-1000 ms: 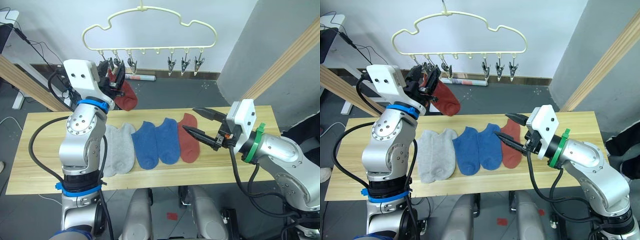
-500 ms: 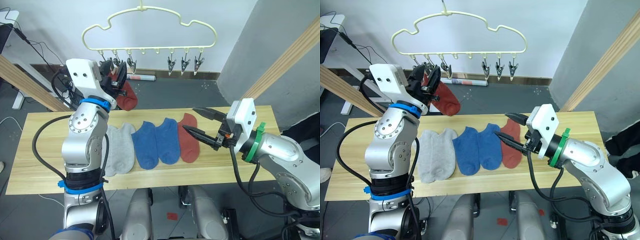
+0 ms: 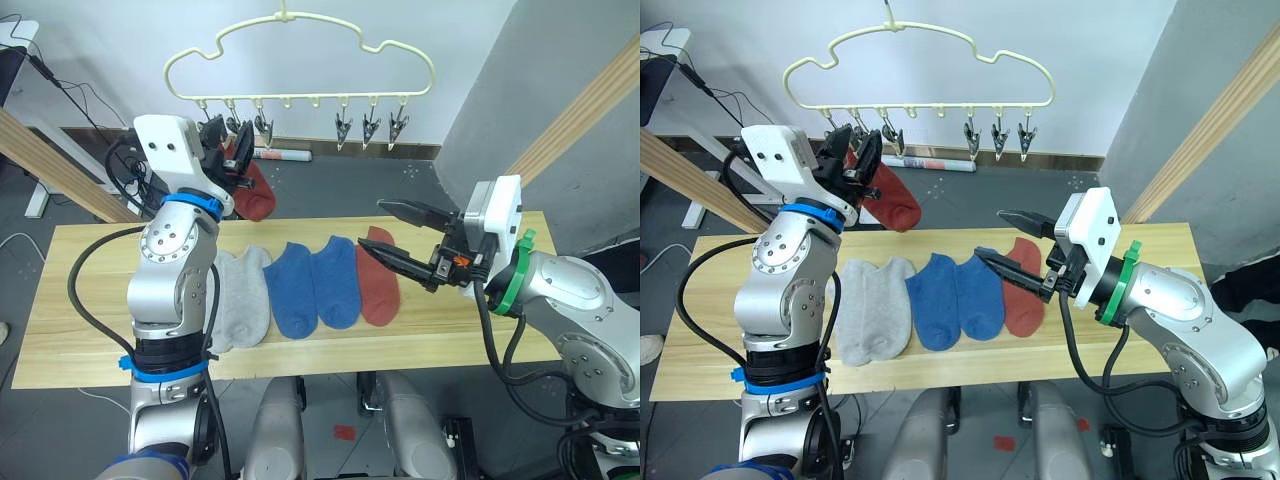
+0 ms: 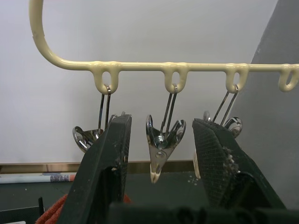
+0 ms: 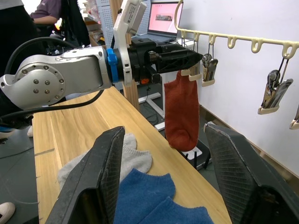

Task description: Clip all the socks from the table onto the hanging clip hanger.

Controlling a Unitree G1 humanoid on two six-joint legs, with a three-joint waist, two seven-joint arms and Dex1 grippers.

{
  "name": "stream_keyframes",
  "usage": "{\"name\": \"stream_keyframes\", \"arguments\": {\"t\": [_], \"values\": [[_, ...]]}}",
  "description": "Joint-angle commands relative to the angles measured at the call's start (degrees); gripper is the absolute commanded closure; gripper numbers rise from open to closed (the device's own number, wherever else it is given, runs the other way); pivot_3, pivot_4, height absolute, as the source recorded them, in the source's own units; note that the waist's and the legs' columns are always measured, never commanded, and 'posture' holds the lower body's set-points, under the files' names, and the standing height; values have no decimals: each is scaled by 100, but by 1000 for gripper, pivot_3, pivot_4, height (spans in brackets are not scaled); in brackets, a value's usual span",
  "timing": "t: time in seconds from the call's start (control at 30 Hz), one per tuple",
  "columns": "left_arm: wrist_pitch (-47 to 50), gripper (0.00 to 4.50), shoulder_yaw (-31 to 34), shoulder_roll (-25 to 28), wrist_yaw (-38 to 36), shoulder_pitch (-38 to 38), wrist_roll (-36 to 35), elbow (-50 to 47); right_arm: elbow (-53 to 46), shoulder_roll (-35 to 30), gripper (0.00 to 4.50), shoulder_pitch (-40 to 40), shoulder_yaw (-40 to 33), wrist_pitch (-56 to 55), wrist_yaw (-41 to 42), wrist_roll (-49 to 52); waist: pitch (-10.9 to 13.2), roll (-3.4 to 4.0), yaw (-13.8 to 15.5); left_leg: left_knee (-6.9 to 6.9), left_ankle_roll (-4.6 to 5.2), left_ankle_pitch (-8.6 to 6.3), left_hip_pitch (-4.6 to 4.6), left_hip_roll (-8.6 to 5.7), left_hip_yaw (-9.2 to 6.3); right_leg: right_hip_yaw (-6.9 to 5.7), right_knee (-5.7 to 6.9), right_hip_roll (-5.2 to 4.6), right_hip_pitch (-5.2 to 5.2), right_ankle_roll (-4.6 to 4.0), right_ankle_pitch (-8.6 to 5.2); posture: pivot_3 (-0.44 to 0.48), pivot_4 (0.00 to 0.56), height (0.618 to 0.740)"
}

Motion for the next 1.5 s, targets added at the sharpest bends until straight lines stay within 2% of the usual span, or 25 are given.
{"name": "stream_keyframes", "arguments": {"t": [0.03,0.17,0.27,0.43,0.53,0.7,0.87,1.0,1.1,1.2,1.33,1.5], "values": [[-186,2273,-42,5,-47,-110,41,-57,-189,-57,1652,49,-119,-60,5,68,0,0,-2,0,0,0,0,0,0,0,0,0,0,0,0,-64,426,740],[-207,2273,-57,-6,-41,-92,43,-45,-197,-76,1652,74,-115,-63,-10,54,0,0,-3,0,0,0,0,0,1,1,-1,0,0,0,0,-65,427,740],[-210,2835,-66,-16,-20,-74,46,-85,-207,-76,1652,84,-121,-74,-26,47,0,0,-1,0,0,0,0,0,1,1,-1,0,0,0,0,-66,428,740],[-229,4100,-76,17,-20,-58,55,-96,-211,-81,1652,114,-118,-76,-29,44,0,0,-2,0,0,0,0,0,0,0,0,0,0,0,0,-65,428,740],[-247,4432,-82,40,-21,-46,81,-105,-220,-79,1652,127,-115,-78,-35,45,0,0,-2,0,0,0,0,0,1,0,-1,0,0,0,0,-64,427,740],[-286,4484,-103,77,-57,-22,122,-101,-207,-109,1652,162,-94,-78,-16,11,0,0,-2,0,0,0,0,0,0,0,-1,0,0,0,0,-62,425,740],[-283,4484,-87,79,-86,-38,129,-95,131,-281,1652,392,414,-157,-227,-868,0,0,0,0,0,1,0,0,0,0,-1,0,0,0,0,-58,420,740],[-277,4484,-79,136,-190,-66,126,-69,1098,304,1652,557,1115,-210,-1007,-1862,-2,-3,-13,0,-2,1,1,1,5,2,-1,0,0,0,0,-52,418,740],[-270,4500,-92,173,-238,-119,124,-43,1974,1038,1060,449,1367,-673,-1560,-2497,-2,-3,-17,-1,-5,4,3,5,6,1,2,4,-3,0,0,-47,418,740],[-264,4500,-99,187,-284,-150,123,-9,3004,1507,14,192,1565,-1185,-1988,-3197,-2,-3,-16,-2,-8,7,4,7,5,2,2,4,-4,0,0,-47,417,740],[-247,4500,-119,175,-307,-166,119,-5,4645,2276,14,-217,1345,-1983,-2590,-3610,-2,-3,-5,-2,-7,7,4,5,11,7,0,0,-4,1,0,-43,418,740],[-242,4500,-127,179,-327,-162,126,-5,5955,2793,14,-523,1021,-2517,-3026,-3829,-2,-3,4,-5,-8,7,3,6,11,5,-1,-2,-4,-1,1,-24,416,740]]}}
